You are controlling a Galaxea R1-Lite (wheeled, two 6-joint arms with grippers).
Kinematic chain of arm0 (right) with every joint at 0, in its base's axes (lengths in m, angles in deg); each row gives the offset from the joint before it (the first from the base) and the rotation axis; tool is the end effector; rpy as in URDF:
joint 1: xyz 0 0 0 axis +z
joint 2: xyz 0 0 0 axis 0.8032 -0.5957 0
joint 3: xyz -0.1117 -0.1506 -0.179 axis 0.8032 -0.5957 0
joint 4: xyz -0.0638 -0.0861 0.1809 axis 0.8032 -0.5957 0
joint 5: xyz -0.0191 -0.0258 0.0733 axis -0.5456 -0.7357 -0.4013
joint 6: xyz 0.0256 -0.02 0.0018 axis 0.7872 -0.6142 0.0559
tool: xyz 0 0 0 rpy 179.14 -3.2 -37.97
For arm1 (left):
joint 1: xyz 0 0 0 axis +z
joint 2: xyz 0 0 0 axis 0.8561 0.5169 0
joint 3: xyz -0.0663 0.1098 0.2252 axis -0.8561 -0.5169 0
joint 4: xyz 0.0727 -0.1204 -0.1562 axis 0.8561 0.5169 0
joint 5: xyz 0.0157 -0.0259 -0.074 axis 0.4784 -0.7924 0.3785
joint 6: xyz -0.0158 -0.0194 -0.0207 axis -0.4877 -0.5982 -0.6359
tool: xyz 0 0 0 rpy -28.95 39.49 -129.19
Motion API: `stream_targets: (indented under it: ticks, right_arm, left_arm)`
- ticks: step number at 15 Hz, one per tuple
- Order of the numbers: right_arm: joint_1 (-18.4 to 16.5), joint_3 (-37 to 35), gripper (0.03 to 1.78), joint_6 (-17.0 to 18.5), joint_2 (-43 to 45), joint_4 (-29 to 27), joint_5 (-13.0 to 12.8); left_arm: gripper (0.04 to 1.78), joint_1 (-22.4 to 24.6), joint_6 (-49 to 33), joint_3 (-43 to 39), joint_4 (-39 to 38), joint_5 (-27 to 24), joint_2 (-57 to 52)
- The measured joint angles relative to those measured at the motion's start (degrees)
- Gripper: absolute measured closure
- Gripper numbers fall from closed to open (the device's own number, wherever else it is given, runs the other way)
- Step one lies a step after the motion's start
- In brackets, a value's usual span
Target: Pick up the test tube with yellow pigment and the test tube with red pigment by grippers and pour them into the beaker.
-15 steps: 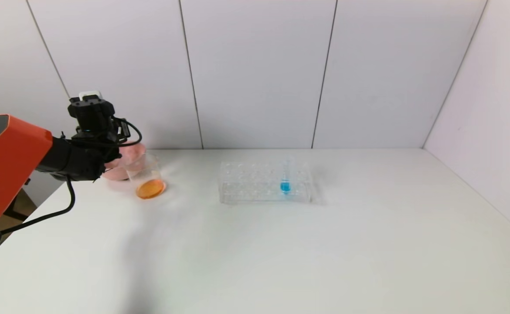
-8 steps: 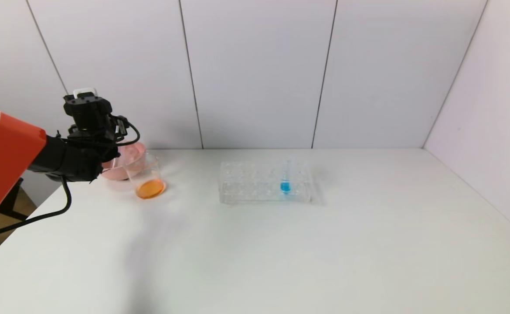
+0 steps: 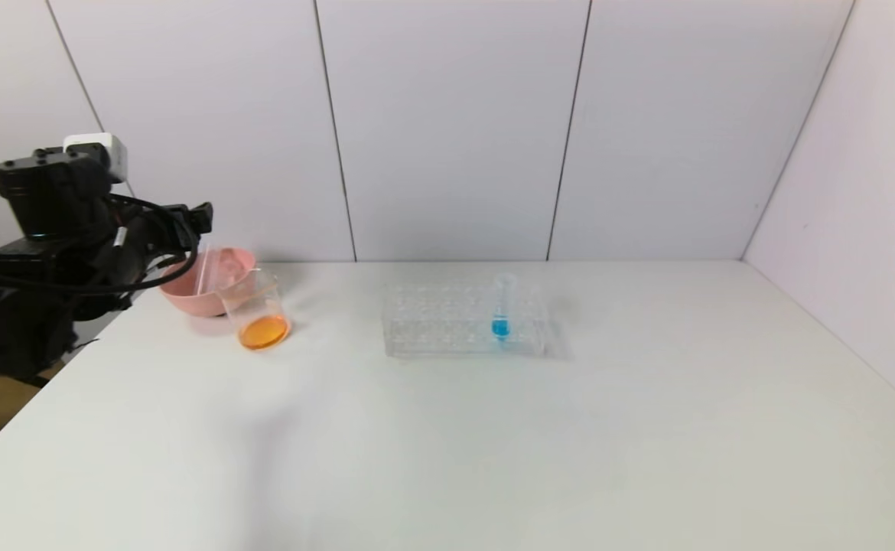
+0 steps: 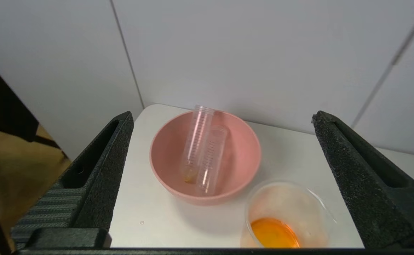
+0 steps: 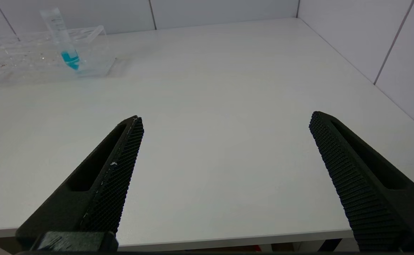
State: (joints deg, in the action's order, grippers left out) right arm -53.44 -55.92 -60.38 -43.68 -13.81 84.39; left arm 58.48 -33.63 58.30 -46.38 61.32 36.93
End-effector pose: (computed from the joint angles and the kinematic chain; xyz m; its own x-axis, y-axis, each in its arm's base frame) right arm 0.0495 -0.0013 0.0760 0.9993 -0.0368 0.0044 0.0363 0.9954 0.0884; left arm 0.3321 0.0061 0.1629 0.9689 0.2473 -0.0002 -0.2471 0.9684 -0.0339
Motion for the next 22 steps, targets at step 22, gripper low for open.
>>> stream_targets:
  ticks: [22]
  right_arm:
    - [0.00,0.00,0.10,0.00,0.00,0.00,-0.01]
  left_arm:
    - [0.06,-0.09,7.24,-28.60,50.85,-12.26,-92.87]
